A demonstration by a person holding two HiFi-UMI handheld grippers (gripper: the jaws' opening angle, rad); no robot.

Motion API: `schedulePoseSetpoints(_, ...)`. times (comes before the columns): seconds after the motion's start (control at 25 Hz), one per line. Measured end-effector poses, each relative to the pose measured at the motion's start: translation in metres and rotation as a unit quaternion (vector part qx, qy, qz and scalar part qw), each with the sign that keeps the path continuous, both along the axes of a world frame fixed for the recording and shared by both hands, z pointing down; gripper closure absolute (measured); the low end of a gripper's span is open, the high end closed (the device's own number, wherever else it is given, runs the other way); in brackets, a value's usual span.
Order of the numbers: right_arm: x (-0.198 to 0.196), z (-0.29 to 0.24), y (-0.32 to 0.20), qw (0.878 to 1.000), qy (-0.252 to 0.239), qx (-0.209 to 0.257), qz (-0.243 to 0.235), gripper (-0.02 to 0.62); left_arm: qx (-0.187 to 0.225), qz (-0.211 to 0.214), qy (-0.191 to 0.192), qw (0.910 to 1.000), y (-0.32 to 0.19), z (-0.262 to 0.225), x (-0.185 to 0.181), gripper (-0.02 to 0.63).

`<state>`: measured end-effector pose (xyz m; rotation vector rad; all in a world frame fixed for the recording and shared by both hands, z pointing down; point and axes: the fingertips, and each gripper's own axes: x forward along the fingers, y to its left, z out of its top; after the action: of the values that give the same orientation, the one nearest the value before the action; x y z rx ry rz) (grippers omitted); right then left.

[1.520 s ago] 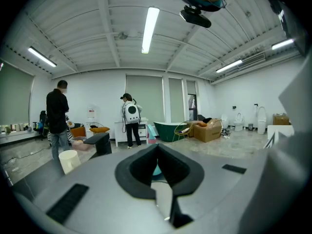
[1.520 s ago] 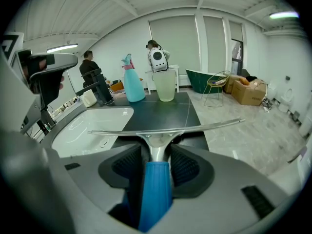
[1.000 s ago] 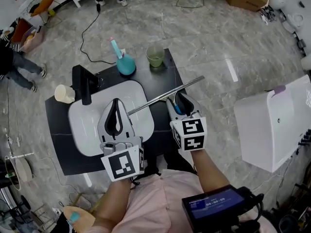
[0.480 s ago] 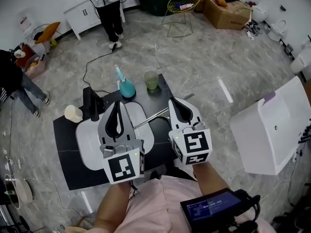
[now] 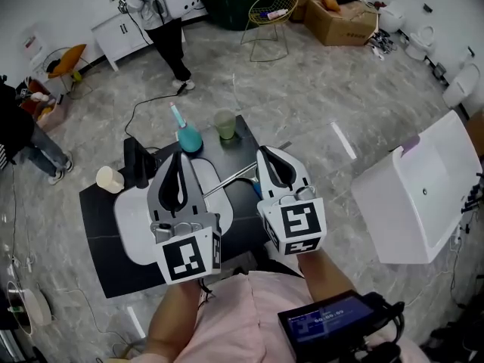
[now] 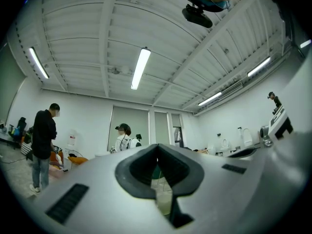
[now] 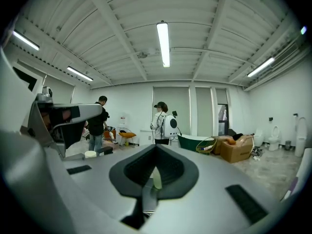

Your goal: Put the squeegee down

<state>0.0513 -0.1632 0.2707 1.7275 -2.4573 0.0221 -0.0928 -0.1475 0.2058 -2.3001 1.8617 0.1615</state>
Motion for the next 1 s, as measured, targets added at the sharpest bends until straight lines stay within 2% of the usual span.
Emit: schedulePoseSetpoints(1.0, -0.0059, 0.0006, -0.002, 1.0, 0.002, 0.003, -0.009, 0.597, 0.008, 0.003, -0.004, 1.0, -0.0018, 0.0005, 0.0026, 0.597)
